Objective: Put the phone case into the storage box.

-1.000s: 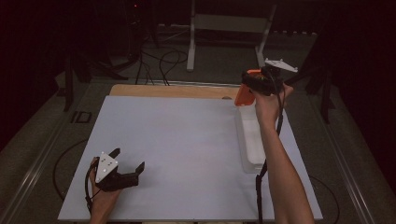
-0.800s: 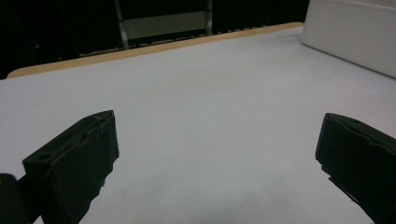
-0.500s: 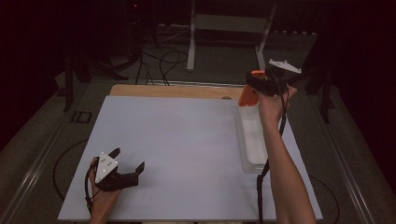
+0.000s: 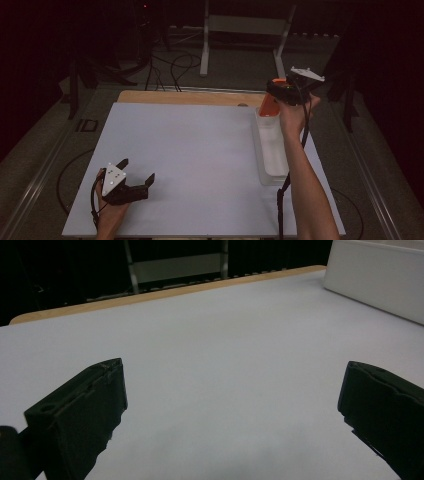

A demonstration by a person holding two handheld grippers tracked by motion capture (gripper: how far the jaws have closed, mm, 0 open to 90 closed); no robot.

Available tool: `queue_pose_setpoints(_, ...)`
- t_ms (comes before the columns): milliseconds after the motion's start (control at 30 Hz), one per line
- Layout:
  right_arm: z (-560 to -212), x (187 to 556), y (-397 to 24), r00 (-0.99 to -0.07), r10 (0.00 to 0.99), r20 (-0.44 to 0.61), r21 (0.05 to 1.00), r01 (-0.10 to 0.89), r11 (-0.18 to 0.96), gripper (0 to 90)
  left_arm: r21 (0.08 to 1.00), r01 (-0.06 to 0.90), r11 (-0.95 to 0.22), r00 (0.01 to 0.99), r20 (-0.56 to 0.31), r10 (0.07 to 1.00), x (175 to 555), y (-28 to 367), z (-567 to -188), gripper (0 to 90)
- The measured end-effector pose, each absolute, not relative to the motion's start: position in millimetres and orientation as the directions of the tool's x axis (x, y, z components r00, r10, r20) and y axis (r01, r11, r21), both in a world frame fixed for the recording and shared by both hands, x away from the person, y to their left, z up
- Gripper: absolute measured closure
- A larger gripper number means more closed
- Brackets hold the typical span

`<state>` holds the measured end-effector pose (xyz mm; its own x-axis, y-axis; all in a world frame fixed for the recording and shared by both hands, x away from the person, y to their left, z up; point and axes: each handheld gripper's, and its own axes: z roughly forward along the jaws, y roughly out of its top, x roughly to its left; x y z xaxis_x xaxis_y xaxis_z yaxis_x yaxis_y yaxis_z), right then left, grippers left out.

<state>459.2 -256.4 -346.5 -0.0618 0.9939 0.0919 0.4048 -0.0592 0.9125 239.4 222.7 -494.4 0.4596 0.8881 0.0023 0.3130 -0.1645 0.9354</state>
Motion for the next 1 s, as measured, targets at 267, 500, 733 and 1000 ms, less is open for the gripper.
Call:
queue_pose_setpoints(267, -357, 460, -257, -0.049, 0.993, 0.106, 0.906, 0.416, -0.076, 16.4, 0.935, 0.313, -0.165, 0.458, 0.003, 0.889, 239, 223, -494, 0.2)
queue_pose_setpoints(500, -360, 462, -255, -0.048, 0.994, 0.102, 0.904, 0.421, -0.073, 16.4, 0.935, 0.313, -0.165, 0.457, 0.004, 0.889, 239, 223, -494, 0.2)
queue_pose_setpoints(733, -365, 465, -256, -0.039, 0.995, 0.095, 0.902, 0.426, -0.070, 16.4, 0.936, 0.313, -0.161, 0.455, 0.002, 0.891, 240, 224, -494, 0.2)
queue_pose_setpoints(1000, -373, 468, -255, -0.030, 0.995, 0.096, 0.896, 0.437, -0.073, 16.4, 0.936, 0.313, -0.162, 0.454, 0.003, 0.891, 240, 224, -494, 0.3)
